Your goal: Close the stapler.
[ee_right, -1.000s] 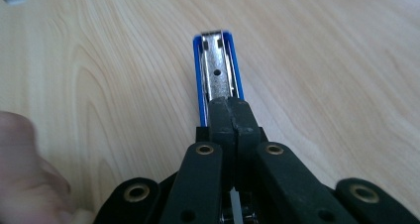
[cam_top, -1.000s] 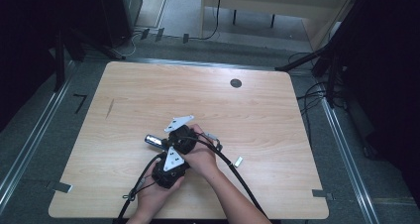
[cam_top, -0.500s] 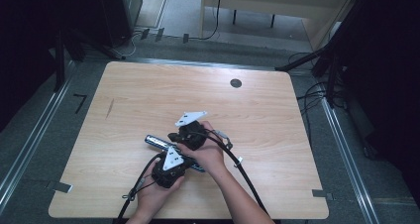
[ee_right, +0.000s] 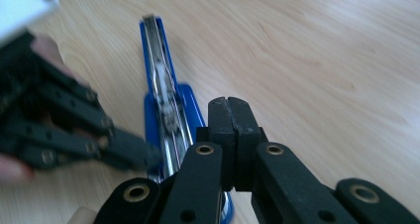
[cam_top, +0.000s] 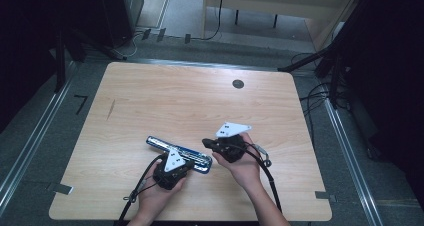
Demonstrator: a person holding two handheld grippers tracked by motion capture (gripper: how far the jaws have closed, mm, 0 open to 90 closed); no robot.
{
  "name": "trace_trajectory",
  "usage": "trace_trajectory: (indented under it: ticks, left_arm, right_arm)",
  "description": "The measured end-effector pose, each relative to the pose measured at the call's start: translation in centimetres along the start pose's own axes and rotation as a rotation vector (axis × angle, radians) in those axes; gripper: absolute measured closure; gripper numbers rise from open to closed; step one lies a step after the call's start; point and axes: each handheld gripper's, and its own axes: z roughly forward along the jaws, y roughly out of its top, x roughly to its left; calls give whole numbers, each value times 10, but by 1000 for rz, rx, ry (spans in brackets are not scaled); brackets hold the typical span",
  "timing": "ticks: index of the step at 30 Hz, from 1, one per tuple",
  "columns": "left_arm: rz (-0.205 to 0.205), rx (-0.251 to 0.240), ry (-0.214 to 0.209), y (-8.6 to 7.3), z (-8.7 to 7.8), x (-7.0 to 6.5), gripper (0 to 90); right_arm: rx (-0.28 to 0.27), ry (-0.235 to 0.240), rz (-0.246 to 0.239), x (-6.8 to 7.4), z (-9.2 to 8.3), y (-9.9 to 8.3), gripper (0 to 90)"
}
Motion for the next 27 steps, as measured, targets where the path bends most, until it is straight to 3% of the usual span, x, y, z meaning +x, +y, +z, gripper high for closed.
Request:
trace_trajectory:
  ticks: [8, 15, 27]
  left_arm:
    - [-6, 1, -2, 0, 0, 0, 900]
    - [-5, 1, -3, 0, 0, 1, 900]
    - [-6, 1, -4, 0, 0, 1, 900]
  right_arm:
    - [27, -28, 47, -10, -23, -39, 900]
    - [68, -41, 84, -14, -28, -69, 900]
    - [110, -54, 96, -16, -30, -87, 900]
